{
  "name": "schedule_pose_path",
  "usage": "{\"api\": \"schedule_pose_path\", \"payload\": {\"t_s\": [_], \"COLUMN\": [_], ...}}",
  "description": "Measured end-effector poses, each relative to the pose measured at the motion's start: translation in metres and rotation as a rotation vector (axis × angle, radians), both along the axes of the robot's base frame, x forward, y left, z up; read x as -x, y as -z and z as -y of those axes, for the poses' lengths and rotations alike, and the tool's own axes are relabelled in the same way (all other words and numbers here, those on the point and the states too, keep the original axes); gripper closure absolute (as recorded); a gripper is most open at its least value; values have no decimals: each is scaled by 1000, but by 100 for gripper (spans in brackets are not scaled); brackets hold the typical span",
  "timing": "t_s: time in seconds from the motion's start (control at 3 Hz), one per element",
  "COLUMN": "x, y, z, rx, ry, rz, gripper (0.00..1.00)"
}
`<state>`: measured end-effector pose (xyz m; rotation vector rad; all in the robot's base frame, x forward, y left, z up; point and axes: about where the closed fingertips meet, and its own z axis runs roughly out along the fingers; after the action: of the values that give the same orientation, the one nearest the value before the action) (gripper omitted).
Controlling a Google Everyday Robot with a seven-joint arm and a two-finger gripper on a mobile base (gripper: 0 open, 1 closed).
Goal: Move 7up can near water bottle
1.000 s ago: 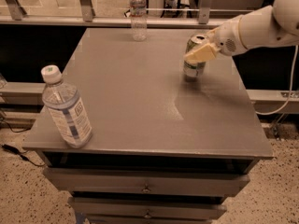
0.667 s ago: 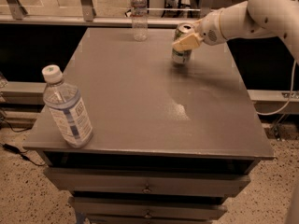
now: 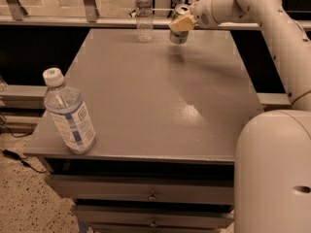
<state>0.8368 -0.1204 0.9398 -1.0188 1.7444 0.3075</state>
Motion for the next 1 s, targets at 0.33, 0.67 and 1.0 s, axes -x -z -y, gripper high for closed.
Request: {"api": "schedule_pose_path", "payload": {"t_s": [0.33,0.67,1.0], "x": [-12,-18,-20], "y": [-14,-7,4], "z": [0,-21,-42], "rx": [-8,-20,-20], "ry": [15,-22,-64], "rz": [17,-19,-56], "gripper": [100,100,100]}}
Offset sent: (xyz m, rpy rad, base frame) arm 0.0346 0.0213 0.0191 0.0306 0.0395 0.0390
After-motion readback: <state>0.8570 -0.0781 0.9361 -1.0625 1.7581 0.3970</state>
